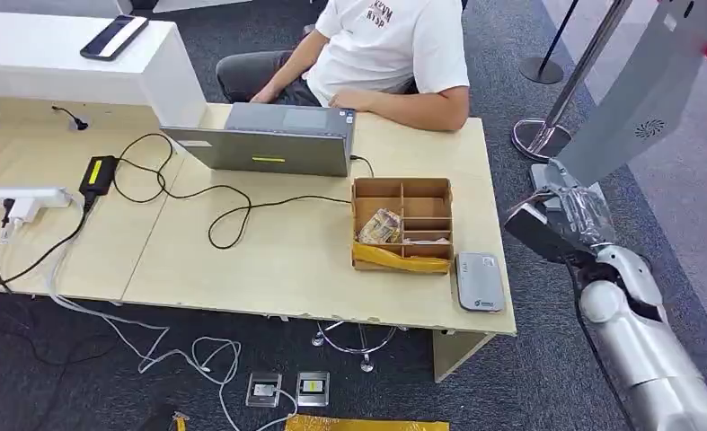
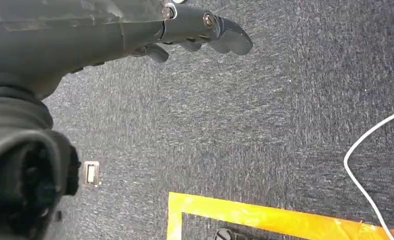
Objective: Pass the card to the sensor for recognition and then transmit it.
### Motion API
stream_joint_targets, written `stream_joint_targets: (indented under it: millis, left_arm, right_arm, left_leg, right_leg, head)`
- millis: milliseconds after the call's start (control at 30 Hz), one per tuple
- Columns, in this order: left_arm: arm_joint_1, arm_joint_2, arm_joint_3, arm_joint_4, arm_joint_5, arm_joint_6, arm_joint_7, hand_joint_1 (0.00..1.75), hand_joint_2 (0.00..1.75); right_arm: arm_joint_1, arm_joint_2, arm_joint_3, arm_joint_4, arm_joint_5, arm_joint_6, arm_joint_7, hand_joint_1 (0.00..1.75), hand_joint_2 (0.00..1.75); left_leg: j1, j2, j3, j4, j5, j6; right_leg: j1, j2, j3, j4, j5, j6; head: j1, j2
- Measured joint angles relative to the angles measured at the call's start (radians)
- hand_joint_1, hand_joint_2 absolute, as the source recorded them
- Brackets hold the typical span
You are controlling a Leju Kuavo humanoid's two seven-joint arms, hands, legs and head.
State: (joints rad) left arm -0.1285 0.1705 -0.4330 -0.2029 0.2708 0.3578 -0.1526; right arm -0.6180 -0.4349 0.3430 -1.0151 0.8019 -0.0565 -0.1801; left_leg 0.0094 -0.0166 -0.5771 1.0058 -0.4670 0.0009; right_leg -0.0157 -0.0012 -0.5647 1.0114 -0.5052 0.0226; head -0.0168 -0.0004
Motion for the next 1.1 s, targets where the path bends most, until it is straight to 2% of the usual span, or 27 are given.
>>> stream_joint_targets:
  millis: [300,1100]
  left_arm:
    - [-0.001,0.000,0.000,0.000,-0.005,-0.005,0.000,0.00,0.00]
    - [0.000,0.000,0.000,0.000,-0.008,-0.005,-0.008,0.00,0.00]
  right_arm:
    - [0.066,0.022,0.019,0.004,0.050,-0.002,0.009,1.75,1.75]
    - [0.113,0.049,0.040,0.009,0.060,0.021,0.022,1.75,1.75]
  left_leg:
    - [0.000,-0.001,0.000,0.000,0.000,0.000]
    - [0.000,-0.001,0.000,0.000,0.000,0.000]
  right_leg:
    - [0.000,-0.001,0.000,0.000,0.000,0.000]
    - [0.000,-0.001,0.000,0.000,0.000,0.000]
  head:
    - [0.000,0.000]
    - [0.000,0.000]
